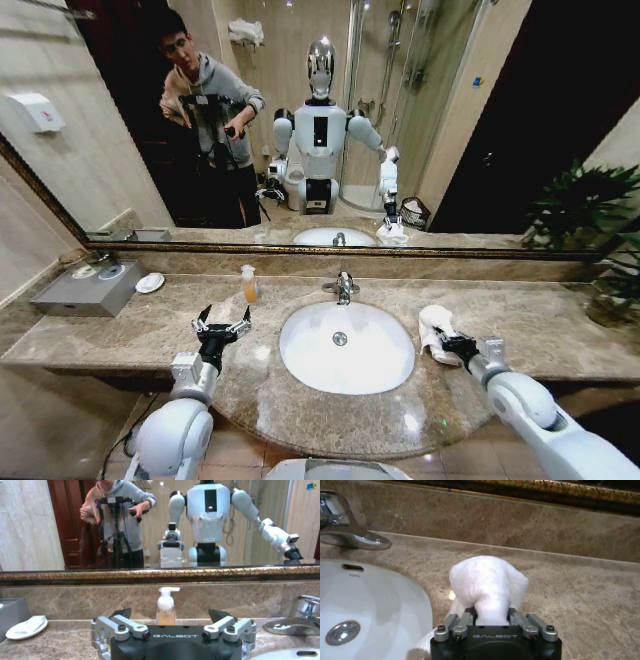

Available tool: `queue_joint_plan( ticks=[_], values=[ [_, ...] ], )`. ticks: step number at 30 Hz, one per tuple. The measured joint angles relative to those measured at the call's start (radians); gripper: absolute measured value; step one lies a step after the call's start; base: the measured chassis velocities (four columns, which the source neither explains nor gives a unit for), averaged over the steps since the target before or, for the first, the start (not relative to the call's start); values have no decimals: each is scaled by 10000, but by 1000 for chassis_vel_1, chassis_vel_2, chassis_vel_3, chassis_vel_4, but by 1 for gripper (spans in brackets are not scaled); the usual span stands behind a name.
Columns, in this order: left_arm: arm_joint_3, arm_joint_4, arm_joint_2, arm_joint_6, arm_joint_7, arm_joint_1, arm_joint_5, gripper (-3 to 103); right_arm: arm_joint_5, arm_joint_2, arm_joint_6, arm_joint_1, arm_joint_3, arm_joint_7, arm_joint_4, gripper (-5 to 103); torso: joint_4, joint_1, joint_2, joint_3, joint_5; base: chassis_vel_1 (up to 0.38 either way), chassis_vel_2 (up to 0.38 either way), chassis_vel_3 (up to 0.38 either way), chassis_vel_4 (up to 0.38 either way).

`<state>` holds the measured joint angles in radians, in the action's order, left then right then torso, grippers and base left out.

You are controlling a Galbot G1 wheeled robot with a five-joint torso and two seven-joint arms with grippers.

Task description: Pick up the towel from the sink counter and wipe the mirror surface.

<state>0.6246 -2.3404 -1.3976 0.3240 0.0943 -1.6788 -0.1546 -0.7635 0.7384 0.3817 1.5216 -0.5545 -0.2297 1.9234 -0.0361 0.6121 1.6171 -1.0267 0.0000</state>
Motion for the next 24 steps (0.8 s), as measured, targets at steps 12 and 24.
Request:
queue_joint_plan(
  ticks=[12,24],
  values=[
    [0,0,0,0,0,0,0,100,8,193,-422,469,-423,12,384,84,1,0,0,0,0,0,0,0,0],
    [0,0,1,0,-1,0,0,100,1442,2197,-3791,1259,-1244,1220,1330,100,1,0,0,0,0,0,0,0,0]
  ],
)
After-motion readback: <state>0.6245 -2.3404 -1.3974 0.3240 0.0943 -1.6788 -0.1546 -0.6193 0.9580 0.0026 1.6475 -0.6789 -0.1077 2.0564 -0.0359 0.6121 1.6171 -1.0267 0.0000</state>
